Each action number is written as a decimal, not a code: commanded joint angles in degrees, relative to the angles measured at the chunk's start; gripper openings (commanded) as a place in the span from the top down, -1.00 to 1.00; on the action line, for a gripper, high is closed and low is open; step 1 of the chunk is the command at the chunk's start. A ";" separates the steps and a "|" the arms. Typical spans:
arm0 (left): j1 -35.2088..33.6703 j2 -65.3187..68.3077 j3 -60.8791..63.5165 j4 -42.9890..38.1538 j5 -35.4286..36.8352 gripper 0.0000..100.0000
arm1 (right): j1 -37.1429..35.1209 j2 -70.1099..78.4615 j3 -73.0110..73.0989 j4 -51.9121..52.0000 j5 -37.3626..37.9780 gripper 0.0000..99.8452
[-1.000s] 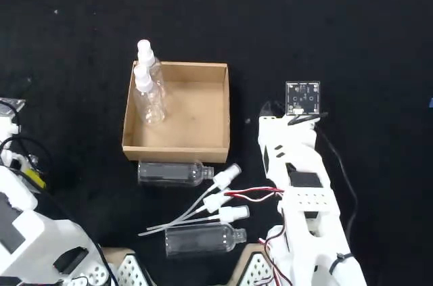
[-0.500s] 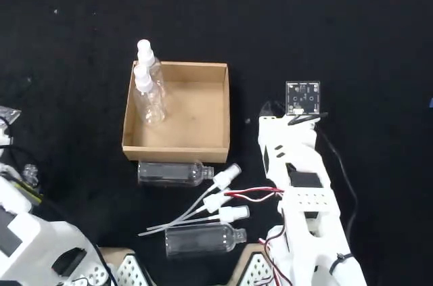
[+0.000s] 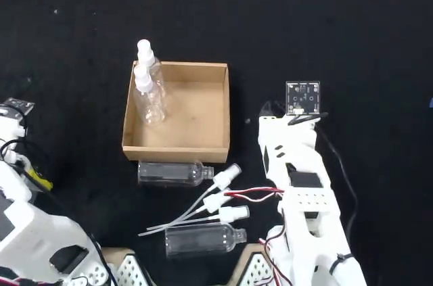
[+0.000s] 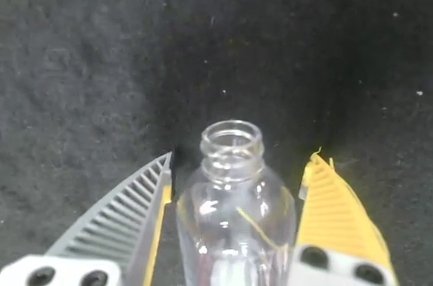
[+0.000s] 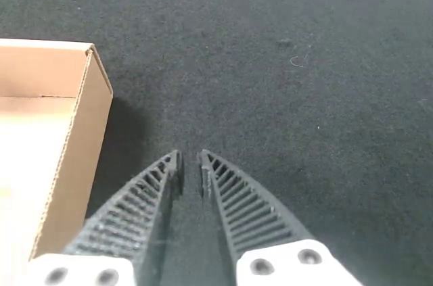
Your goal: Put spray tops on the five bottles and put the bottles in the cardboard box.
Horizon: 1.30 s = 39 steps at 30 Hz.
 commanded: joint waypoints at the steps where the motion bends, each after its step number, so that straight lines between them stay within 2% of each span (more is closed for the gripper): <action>1: -1.36 -0.44 -0.75 -0.18 -2.55 0.45 | -0.79 -2.07 -0.31 -1.41 0.35 0.95; 7: -4.70 -2.55 -0.31 -0.18 -6.24 0.45 | -0.79 -2.07 -0.31 -1.58 0.35 0.95; 12: -5.32 -3.52 -0.84 2.81 -6.51 0.45 | -0.79 -2.07 -0.31 -1.58 0.35 0.95; 19: -5.05 -2.99 -0.31 2.99 -6.51 0.47 | -0.79 -2.07 -0.31 -1.41 0.35 0.95; 21: -5.14 -3.52 -0.31 3.34 -6.51 0.58 | -0.79 -2.07 -0.31 -1.41 0.35 0.95; 25: -5.32 -3.69 -0.75 5.80 -6.42 0.96 | -0.79 -2.07 -0.31 -1.49 0.35 0.95; 27: -5.14 -3.78 -0.92 9.23 -6.42 0.89 | -0.79 -2.07 -0.31 -1.49 0.35 0.95; 29: -3.74 -5.36 -1.27 11.87 -5.63 0.92 | -0.79 -2.07 -0.31 -1.58 0.35 0.95; 32: -0.75 -10.37 -0.92 12.92 1.14 0.93 | -0.79 -2.07 -0.31 -1.58 0.35 0.95; 37: 6.81 -24.88 0.22 12.13 19.87 0.94 | -0.79 -2.07 -0.31 -1.58 0.35 0.95; 39: 10.59 -30.86 3.82 7.30 29.71 0.94 | -0.79 -2.07 -0.31 -1.58 0.35 0.95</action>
